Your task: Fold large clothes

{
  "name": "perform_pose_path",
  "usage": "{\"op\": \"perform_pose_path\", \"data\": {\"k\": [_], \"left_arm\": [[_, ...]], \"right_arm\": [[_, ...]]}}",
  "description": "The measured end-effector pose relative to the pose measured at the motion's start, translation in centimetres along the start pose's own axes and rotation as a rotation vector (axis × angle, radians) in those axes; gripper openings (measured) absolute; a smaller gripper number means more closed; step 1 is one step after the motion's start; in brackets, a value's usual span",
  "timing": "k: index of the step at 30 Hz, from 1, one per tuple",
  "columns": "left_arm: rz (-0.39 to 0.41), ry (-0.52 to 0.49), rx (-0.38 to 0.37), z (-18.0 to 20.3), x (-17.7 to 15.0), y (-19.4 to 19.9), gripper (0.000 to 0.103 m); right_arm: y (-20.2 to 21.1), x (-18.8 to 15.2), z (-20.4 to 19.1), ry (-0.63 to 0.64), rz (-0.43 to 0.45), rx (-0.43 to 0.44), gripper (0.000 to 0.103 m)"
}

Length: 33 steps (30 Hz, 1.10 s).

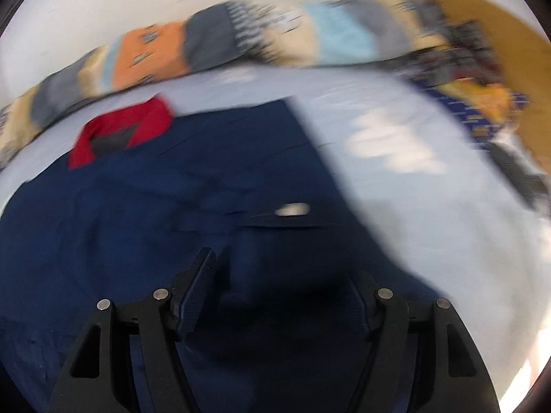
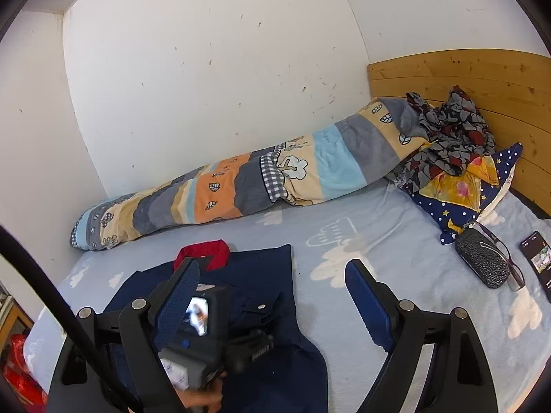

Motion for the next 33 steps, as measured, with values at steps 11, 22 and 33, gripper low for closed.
{"op": "perform_pose_path", "data": {"k": [11, 22, 33], "left_arm": [[0.135, 0.101, 0.231, -18.1, 3.0, 10.4, 0.089], [-0.087, 0.33, 0.407, -40.1, -8.7, 6.9, 0.093], [0.057, 0.18, 0.429, -35.5, -6.1, 12.1, 0.093]], "right_arm": [[-5.2, -2.7, -3.8, 0.072, -0.13, 0.048, 0.09], [-22.3, -14.2, -6.2, 0.21, -0.575, 0.074, 0.069], [-20.2, -12.6, -10.0, 0.352, -0.486, 0.053, 0.075]]}}
Point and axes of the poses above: each gripper's, at about its wrist camera, not at the fingertips, and y roughly against the way its jaws point, z to its right, x to its top, the point moved 10 cm from there along -y, roughly the way its jaws point, and after that the axes turned 4 degrees about y, right-handed, at the moved point
